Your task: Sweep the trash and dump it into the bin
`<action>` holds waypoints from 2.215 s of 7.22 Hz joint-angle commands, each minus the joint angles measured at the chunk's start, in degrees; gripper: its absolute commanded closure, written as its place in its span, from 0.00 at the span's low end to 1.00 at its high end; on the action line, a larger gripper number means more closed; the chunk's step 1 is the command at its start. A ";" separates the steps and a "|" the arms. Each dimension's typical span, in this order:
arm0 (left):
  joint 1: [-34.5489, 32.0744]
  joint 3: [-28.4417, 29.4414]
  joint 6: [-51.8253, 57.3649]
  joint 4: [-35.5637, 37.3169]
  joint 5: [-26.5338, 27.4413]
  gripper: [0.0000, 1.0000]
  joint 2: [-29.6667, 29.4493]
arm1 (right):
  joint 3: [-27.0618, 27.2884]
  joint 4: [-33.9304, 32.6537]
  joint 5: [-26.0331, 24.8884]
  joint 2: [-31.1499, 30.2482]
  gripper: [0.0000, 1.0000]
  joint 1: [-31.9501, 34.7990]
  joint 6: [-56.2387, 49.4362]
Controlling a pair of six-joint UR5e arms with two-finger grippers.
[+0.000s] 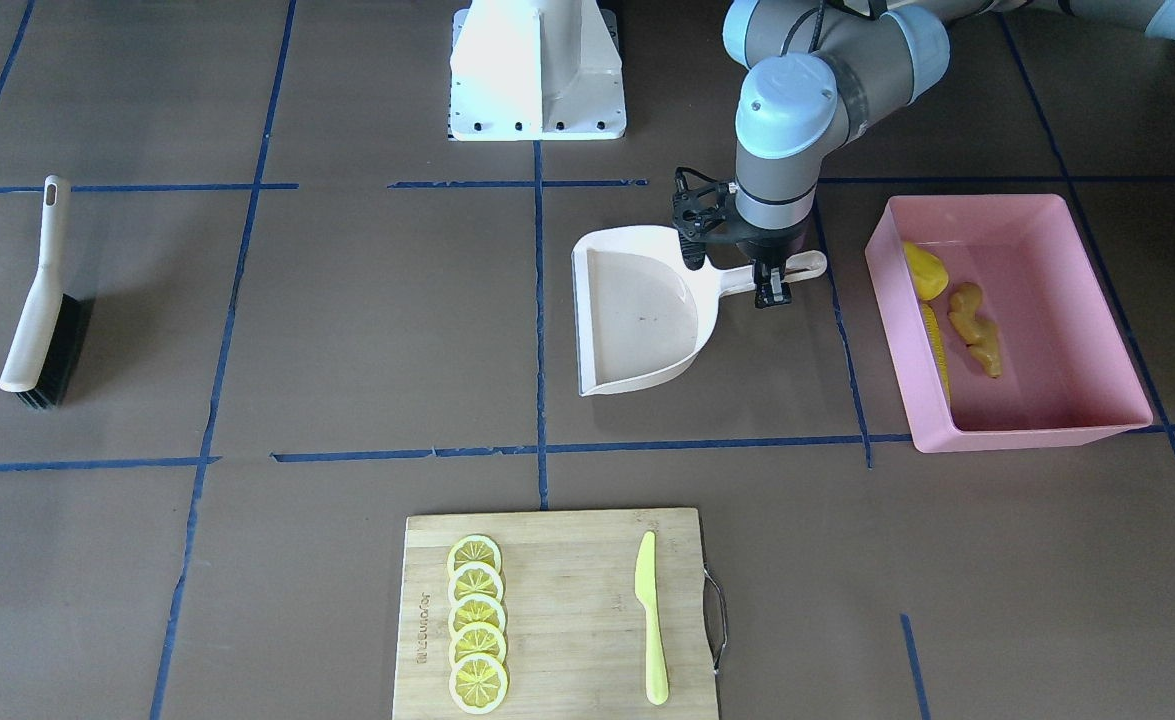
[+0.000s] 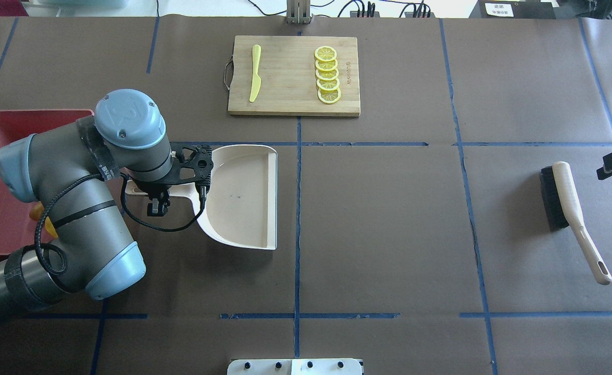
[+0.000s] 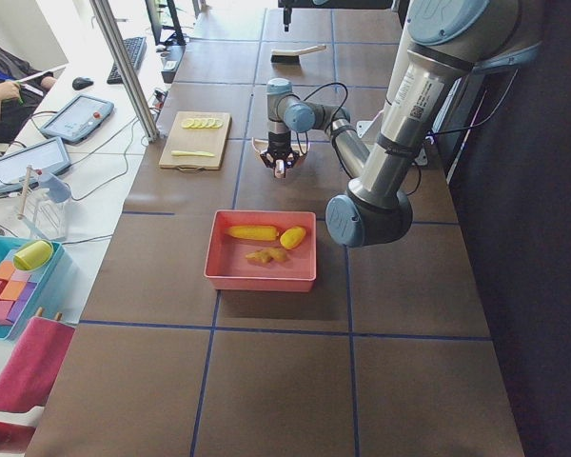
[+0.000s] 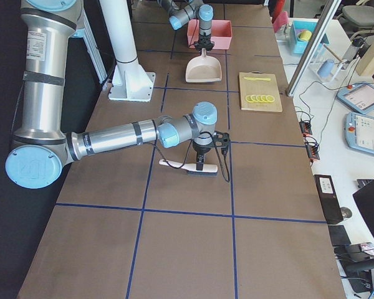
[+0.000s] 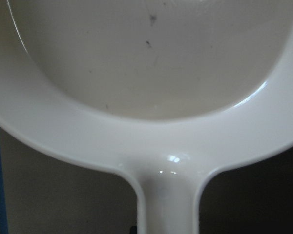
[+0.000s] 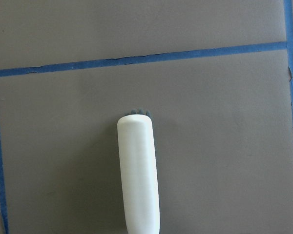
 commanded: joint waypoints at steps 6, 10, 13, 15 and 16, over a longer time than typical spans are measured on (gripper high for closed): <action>1.45 2.83 -0.43 -5.27 0.44 0.00 1.03 | 0.03 0.00 0.06 0.39 0.00 0.12 0.01; 0.75 0.20 -2.26 -5.27 0.35 0.00 1.74 | 0.03 0.00 0.15 0.39 0.00 0.12 0.09; -1.53 -5.51 -11.21 -2.46 0.27 0.00 2.88 | 0.12 0.09 0.15 0.48 0.00 0.47 0.01; -5.22 -6.49 -23.12 -2.28 -0.35 0.00 4.10 | 0.21 0.09 -0.02 1.27 0.00 1.61 0.01; -9.24 -6.32 -30.24 -2.19 -0.70 0.00 4.20 | 0.29 0.09 -0.11 1.71 0.00 2.05 0.01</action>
